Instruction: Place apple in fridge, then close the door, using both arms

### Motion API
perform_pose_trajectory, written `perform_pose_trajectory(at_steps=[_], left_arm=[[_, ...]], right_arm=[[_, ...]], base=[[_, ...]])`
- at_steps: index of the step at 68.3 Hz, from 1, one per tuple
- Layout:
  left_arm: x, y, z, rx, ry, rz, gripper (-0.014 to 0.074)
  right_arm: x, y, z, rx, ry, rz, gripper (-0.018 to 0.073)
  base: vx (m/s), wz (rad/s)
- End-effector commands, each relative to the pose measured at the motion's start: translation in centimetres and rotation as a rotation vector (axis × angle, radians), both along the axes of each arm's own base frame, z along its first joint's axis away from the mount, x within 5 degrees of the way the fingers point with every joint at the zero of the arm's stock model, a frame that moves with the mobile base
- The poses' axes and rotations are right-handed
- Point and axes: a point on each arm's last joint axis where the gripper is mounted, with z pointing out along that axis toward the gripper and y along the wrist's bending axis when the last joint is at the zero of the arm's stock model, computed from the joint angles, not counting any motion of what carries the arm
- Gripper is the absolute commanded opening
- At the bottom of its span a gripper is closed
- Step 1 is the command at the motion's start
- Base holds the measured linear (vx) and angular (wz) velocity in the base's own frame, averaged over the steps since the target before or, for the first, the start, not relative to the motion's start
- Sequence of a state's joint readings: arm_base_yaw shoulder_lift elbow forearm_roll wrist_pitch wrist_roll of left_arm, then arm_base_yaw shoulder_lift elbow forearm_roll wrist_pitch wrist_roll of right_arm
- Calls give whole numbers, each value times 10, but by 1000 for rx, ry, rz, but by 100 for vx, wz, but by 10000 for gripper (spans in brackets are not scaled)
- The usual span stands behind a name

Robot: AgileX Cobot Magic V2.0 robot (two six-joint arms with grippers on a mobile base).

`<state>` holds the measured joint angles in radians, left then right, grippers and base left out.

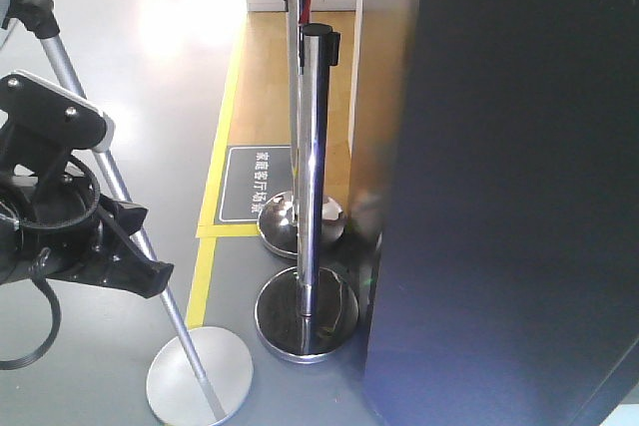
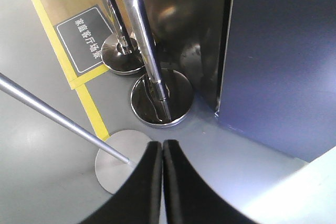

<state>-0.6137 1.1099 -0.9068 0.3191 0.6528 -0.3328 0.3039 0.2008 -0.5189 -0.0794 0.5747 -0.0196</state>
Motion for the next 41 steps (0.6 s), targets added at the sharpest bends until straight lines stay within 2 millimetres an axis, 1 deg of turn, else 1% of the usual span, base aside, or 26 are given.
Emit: perform_pose_trajectory(at_steps=[1, 8, 18, 23, 32, 41], left_arm=[[0, -1, 16, -49, -80, -9, -6], [0, -1, 16, -49, -80, -9, -6], [0, -1, 16, -49, -80, -9, -6], [0, -1, 16, -49, -80, -9, -6], [0, -1, 16, -49, -80, -9, -6], [0, -1, 16, -49, -80, -9, -6]], right_arm=[[12, 2, 22, -18, -163, -10, -9], [28, 5, 20, -54, -132, -27, -6], [58, 8, 10, -165, -26, -79, -6], [73, 8, 8, -211, 9, -114, -6], [95, 7, 16, -228, 37, -199, -6], [116, 4, 26, -304, 18, -294, -6]], base=[[0, 0], [0, 0], [0, 0], [0, 0], [0, 0], [0, 0]])
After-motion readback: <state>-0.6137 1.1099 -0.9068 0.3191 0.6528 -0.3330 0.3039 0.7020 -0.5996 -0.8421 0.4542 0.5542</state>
